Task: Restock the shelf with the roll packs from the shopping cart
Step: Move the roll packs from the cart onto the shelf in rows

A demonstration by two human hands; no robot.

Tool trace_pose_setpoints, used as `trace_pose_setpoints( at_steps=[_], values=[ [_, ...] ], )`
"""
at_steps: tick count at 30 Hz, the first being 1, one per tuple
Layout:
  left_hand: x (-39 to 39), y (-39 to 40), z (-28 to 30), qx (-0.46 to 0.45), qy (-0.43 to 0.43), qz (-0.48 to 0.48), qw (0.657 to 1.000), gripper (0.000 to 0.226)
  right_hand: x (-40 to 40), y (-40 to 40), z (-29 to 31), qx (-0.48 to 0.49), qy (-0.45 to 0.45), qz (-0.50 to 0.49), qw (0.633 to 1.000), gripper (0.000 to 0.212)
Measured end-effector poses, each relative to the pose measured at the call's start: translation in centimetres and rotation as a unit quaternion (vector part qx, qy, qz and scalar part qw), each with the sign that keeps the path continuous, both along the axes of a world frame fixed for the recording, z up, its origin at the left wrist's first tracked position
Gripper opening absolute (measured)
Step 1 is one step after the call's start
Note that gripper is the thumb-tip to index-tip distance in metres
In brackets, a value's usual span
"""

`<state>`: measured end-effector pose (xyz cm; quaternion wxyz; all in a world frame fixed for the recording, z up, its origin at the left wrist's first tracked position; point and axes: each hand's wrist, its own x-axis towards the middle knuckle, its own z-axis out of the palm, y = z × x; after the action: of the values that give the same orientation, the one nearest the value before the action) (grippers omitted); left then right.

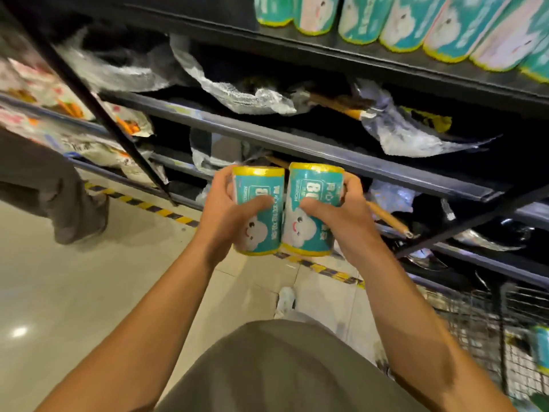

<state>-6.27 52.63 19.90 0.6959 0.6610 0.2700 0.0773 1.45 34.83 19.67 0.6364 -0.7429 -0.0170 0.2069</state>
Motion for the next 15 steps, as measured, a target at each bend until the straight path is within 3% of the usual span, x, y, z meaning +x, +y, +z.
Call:
trace_pose_setpoints(
  at_steps=[6,15],
  values=[
    [2.4,5.1,0.9,0.050,-0.012,0.086,0.995,0.032,5.5,5.5,1.1,0.060,-0.027,0.026,0.998,0.046],
    [5.2,10.8,3.4,0.022,-0.083,0.126,0.988,0.041,10.2,11.8,4.1,0.058,-0.054,0.028,0.996,0.046]
  ],
)
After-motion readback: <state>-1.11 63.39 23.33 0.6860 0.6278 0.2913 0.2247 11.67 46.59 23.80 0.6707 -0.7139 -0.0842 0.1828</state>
